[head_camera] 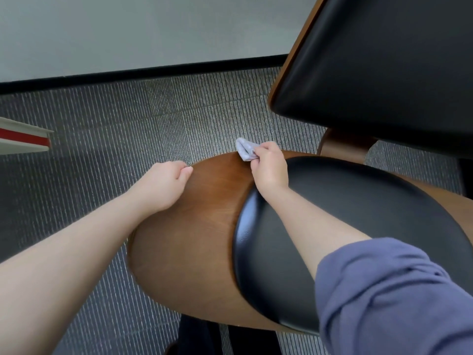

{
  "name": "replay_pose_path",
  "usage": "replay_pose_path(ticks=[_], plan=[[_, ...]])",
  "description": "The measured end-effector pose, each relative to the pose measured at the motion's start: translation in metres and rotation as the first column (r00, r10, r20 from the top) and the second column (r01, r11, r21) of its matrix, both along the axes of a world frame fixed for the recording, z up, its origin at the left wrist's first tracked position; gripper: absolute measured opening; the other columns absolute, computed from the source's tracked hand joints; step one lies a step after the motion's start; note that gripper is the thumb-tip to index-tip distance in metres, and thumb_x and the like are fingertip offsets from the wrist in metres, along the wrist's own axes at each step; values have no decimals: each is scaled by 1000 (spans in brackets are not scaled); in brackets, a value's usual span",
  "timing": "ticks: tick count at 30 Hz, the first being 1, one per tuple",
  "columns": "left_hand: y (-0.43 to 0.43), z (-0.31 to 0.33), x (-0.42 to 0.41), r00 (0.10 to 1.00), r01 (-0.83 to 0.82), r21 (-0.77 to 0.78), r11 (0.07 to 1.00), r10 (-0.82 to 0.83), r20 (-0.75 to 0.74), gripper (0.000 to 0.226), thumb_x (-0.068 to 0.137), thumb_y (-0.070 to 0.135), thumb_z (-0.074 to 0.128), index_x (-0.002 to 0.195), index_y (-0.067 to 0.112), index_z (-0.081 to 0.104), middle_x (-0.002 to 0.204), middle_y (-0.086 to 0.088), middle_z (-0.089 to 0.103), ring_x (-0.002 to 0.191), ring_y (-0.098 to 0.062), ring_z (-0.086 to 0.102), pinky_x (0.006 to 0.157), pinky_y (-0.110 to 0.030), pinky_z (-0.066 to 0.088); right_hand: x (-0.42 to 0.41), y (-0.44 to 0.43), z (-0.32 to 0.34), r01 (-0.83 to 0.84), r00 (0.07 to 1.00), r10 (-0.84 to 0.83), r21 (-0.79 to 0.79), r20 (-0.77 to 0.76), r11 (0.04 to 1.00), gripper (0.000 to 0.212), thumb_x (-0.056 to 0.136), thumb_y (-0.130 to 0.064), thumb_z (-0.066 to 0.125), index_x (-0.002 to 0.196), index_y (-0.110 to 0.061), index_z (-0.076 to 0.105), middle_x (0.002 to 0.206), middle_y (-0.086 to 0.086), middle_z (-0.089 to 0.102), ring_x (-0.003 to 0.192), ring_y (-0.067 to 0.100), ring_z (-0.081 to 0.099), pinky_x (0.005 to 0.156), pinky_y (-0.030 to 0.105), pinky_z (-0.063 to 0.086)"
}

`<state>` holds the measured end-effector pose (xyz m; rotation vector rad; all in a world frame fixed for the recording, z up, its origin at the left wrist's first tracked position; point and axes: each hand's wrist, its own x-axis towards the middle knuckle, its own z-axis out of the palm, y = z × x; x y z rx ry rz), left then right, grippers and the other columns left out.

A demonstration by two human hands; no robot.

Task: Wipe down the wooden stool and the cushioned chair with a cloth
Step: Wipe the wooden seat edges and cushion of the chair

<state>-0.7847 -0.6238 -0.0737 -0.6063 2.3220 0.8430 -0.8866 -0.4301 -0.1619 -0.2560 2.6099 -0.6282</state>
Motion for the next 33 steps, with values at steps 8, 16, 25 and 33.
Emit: replay_pose_path(ticks=[8, 16, 25, 33], plan=[[-1, -1, 0, 1000, -23, 13, 1000, 24, -11, 41, 104, 32, 34, 100, 2, 62, 94, -12, 64, 91, -29, 59, 81, -36, 44, -6, 2, -2, 101, 994, -99, -39, 51, 994, 16, 93, -7, 52, 103, -3, 64, 111, 9, 50, 88, 25, 58, 82, 39, 52], [-10, 12, 23, 969, -243, 173, 955, 248, -10, 44, 104, 33, 32, 102, 2, 63, 101, -12, 67, 99, -28, 61, 94, -41, 46, 10, -4, 10, -17, 997, 26, -118, 74, 993, 9, 91, -7, 53, 87, -9, 61, 99, 1, 46, 79, 20, 56, 76, 34, 52], [-1, 17, 66, 849, -502, 268, 822, 528, -28, 62, 101, 49, 29, 92, -5, 58, 87, -17, 66, 85, -30, 63, 86, -43, 48, 34, -19, 20, -139, 985, 125, -116, -121, 984, 22, 87, 0, 51, 102, -4, 67, 108, 0, 58, 95, 18, 54, 73, 26, 43], [-1, 20, 66, 807, -568, 312, 762, 589, 31, 69, 83, 64, 29, 81, 2, 58, 80, -2, 55, 73, -18, 52, 81, -49, 50, 44, -21, 32, -345, 931, 303, -221, -205, 912, 20, 78, 9, 56, 88, -6, 63, 98, 5, 56, 91, 23, 54, 65, 38, 49]])
